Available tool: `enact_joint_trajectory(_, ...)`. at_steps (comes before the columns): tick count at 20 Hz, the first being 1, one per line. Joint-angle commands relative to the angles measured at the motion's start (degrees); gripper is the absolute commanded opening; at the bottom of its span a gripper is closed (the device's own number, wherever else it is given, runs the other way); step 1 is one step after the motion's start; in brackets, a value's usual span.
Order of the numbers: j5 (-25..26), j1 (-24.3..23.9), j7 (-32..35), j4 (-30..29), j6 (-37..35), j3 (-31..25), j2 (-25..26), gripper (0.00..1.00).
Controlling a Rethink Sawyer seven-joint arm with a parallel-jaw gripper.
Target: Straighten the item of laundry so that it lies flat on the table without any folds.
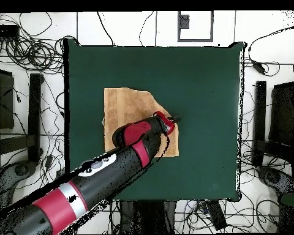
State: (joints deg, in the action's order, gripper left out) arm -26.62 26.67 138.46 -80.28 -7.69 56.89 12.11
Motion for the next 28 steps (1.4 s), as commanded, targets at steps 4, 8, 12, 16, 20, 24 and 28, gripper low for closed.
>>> enact_joint_trajectory(4,1.1,-5.0,5.9,5.3,9.7,-11.6,0.7,0.0)
enact_joint_trajectory(8,7.7,-10.0,2.7,5.7,13.8,-21.6,-4.8,0.0)
enact_joint_trajectory(12,14.7,-15.6,2.1,5.4,16.0,-31.4,-9.1,0.0)
enact_joint_trajectory(16,20.4,-20.0,2.0,5.8,16.8,-38.2,-11.0,0.0)
enact_joint_trajectory(20,24.7,-23.3,1.9,5.4,15.6,-43.6,-13.0,0.0)
enact_joint_trajectory(24,26.0,-23.9,2.7,4.0,13.4,-45.4,-14.8,0.0)
enact_joint_trajectory(28,27.3,-25.1,2.8,3.0,11.3,-47.7,-16.5,0.0)
